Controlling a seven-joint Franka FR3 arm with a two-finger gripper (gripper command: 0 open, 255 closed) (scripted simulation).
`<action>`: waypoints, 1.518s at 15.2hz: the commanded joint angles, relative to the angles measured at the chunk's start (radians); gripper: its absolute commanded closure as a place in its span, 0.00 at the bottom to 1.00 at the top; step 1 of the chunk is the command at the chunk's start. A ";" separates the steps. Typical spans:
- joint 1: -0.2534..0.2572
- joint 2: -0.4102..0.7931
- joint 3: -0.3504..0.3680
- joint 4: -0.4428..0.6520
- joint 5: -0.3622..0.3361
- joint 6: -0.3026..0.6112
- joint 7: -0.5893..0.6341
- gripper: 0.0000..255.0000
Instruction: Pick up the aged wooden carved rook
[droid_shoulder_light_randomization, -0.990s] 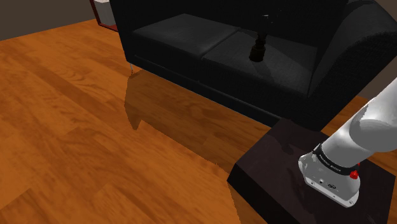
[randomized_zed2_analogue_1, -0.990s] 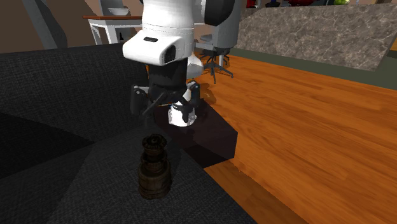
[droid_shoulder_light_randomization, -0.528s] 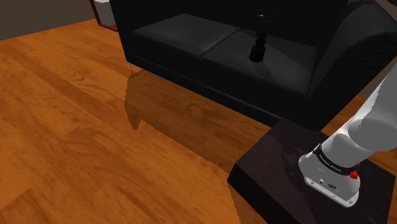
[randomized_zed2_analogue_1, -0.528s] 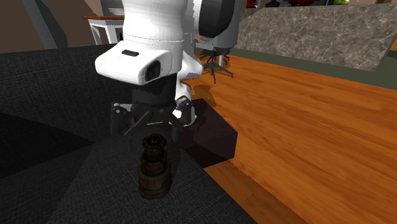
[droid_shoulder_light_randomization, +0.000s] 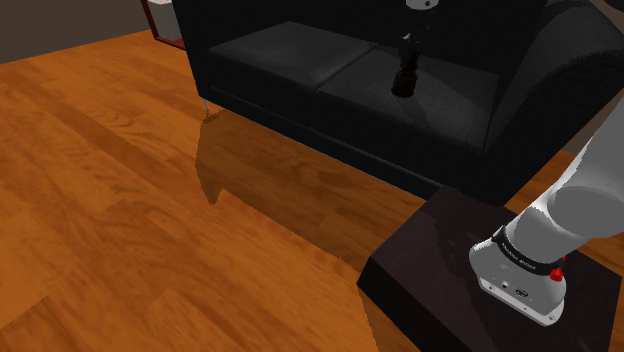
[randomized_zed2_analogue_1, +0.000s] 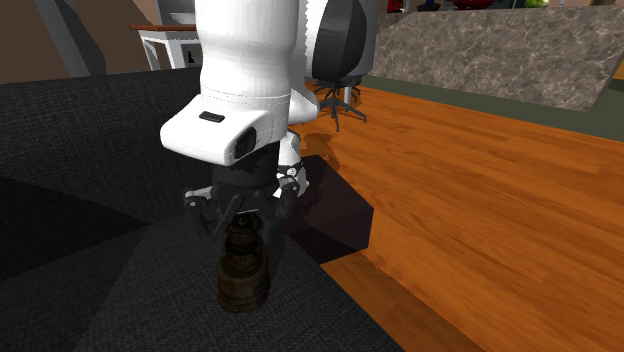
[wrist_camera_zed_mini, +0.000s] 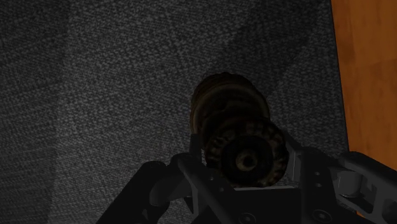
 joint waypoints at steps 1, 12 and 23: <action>0.000 0.000 0.000 -0.002 0.000 0.001 0.001 1.00; 0.000 -0.005 0.000 0.045 0.001 -0.050 -0.007 1.00; -0.001 -0.003 -0.001 0.195 0.005 -0.197 -0.025 1.00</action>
